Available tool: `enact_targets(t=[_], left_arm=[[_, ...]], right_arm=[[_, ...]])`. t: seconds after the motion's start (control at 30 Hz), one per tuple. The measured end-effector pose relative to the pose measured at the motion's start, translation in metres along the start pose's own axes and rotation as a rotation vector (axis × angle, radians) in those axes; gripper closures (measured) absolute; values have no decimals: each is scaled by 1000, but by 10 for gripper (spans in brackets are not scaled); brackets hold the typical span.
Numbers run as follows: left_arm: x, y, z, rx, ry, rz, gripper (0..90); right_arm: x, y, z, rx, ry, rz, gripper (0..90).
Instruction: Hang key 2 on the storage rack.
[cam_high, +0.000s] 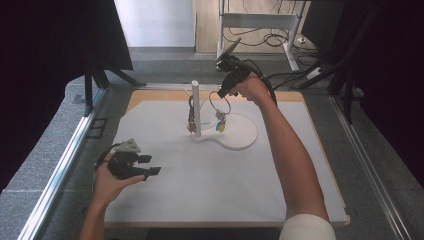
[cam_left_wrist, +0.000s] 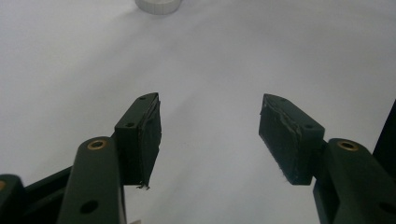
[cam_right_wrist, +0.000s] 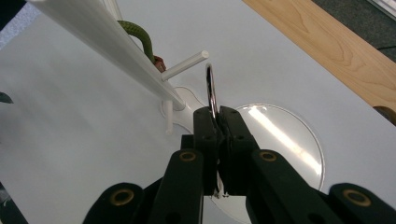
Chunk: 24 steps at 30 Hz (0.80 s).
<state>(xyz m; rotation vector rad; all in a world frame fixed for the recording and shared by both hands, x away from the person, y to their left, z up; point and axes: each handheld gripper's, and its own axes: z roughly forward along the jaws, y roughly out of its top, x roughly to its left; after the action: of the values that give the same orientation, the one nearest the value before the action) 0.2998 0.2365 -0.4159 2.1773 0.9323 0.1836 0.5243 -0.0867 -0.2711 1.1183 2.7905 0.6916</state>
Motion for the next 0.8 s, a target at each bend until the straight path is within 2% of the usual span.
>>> enact_targets(t=[0.27, 0.6, 0.8], left_arm=[[1, -1, -2, -7, -3, -5, 396], [2, -1, -3, -9, -4, -5, 395], [2, -1, -3, -11, -3, -9, 395]], right_arm=[[1, 10, 8, 12, -19, 4, 867], [9, 16, 19, 4, -20, -14, 867], [13, 15, 27, 17, -2, -22, 867]])
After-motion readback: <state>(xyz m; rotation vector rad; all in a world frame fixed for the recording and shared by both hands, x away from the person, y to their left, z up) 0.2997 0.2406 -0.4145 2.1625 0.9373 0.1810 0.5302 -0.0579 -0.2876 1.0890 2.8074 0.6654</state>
